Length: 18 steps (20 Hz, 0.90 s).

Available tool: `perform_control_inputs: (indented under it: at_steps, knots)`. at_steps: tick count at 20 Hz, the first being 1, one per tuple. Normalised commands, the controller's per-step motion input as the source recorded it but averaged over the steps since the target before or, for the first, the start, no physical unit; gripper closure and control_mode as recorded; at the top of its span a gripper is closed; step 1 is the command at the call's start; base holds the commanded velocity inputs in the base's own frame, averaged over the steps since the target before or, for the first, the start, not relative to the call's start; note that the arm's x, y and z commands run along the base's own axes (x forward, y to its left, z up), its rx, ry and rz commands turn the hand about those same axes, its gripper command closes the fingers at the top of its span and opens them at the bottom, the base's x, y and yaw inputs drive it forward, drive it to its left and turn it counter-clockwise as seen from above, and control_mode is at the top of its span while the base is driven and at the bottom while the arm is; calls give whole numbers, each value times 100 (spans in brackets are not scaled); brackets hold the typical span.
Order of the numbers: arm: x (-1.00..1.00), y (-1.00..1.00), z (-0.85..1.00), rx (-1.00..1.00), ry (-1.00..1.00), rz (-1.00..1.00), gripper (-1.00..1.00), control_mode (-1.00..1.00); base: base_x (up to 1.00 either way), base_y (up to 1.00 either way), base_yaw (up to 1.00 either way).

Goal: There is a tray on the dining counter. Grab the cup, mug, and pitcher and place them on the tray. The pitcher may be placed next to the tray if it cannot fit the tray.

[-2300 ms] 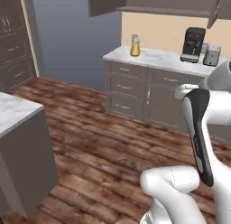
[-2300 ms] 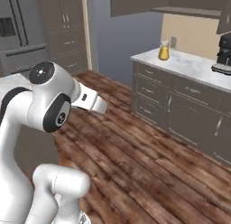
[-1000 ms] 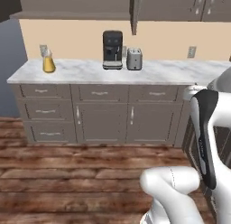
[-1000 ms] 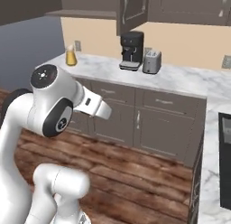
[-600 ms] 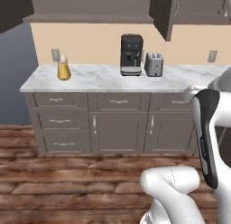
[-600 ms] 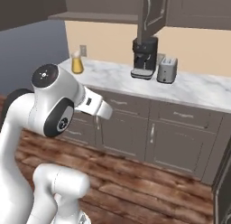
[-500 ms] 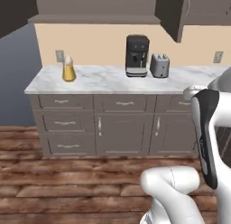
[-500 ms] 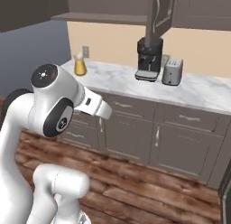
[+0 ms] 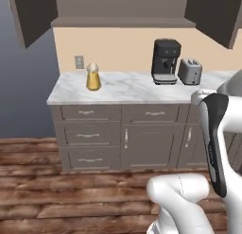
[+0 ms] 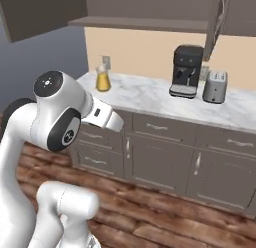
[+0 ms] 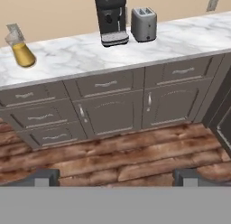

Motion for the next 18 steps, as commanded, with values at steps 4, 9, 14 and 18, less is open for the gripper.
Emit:
perform_control_inputs:
  at_steps: [4,9,14,18]
  knots:
    - [0,0,0,0,0,0,-100,100,54,62,-7]
    - [0,0,0,0,0,0,-100,100,61,38,-8]
    - [0,0,0,0,0,0,-100,100,62,20,-7]
    - [0,0,0,0,0,0,-100,100,58,16,-6]
